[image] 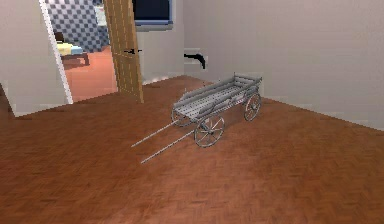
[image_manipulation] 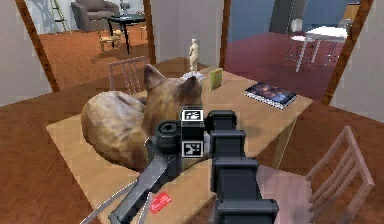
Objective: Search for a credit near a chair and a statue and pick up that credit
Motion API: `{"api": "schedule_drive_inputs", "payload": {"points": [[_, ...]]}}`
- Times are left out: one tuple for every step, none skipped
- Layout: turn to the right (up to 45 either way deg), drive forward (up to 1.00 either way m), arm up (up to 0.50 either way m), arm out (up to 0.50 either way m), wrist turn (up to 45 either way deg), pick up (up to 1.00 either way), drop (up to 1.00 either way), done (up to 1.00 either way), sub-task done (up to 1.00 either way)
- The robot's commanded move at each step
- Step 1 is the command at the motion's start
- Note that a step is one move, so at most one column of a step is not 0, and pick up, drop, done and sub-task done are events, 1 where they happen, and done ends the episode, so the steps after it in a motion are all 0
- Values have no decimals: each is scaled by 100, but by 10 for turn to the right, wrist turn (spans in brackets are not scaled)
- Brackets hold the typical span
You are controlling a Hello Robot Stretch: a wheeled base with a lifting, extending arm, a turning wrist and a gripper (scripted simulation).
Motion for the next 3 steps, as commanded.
{"api": "schedule_drive_inputs", "payload": {"points": [[0,0,0,0,450,0,0,0,0],[0,0,0,0,450,0,0,0,0],[0,0,0,0,120,0,0,0,0]]}}
